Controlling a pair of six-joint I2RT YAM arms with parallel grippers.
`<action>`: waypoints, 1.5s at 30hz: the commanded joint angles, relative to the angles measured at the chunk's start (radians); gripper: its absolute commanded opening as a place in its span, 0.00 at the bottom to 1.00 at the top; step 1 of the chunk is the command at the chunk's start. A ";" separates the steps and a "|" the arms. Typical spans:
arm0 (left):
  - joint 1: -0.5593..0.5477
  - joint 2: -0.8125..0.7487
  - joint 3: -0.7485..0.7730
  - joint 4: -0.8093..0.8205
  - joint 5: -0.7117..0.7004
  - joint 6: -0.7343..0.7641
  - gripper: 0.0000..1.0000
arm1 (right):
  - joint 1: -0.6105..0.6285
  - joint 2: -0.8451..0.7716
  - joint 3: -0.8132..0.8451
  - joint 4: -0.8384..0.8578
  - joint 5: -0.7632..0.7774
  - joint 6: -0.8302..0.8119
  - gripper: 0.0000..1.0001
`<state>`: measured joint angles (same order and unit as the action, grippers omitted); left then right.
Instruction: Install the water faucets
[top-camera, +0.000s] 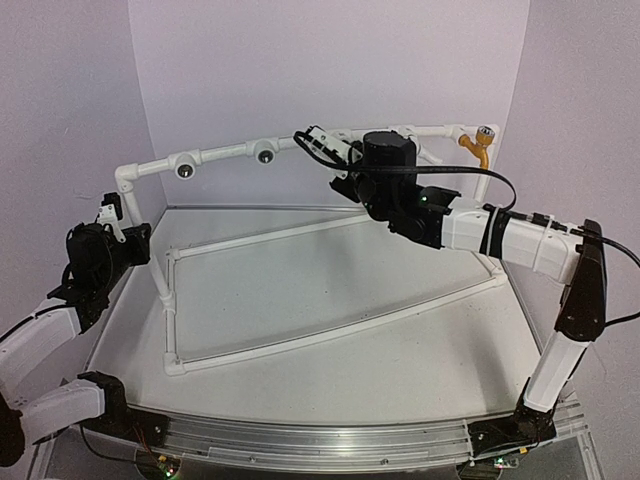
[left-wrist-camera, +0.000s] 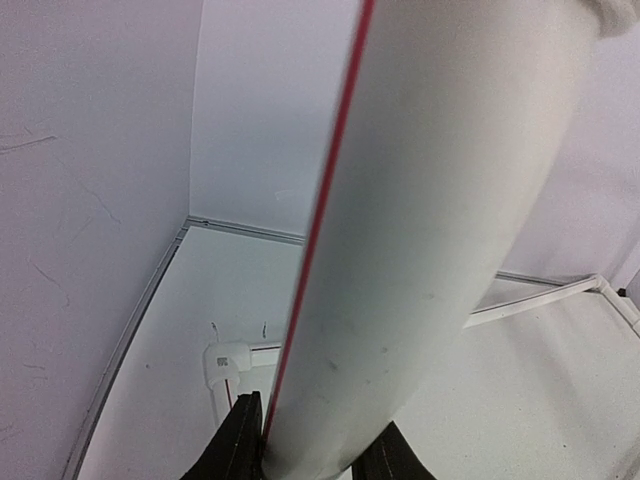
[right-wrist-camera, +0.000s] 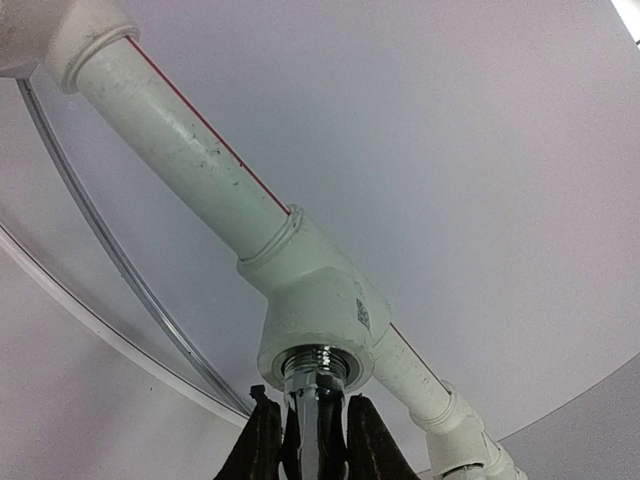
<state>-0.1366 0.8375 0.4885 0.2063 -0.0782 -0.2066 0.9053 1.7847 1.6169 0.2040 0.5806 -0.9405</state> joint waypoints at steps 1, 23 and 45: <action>-0.001 0.005 0.002 -0.061 0.116 -0.162 0.00 | -0.011 0.013 0.088 0.075 -0.033 0.070 0.00; -0.036 -0.014 0.000 -0.068 0.094 -0.159 0.00 | -0.023 0.020 0.095 0.062 -0.110 0.353 0.00; -0.036 -0.032 -0.009 -0.074 0.104 -0.158 0.00 | -0.066 0.021 0.075 0.058 -0.204 0.705 0.00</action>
<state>-0.1444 0.8376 0.4885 0.2054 -0.0826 -0.2104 0.8704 1.7989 1.6493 0.1677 0.4783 -0.3519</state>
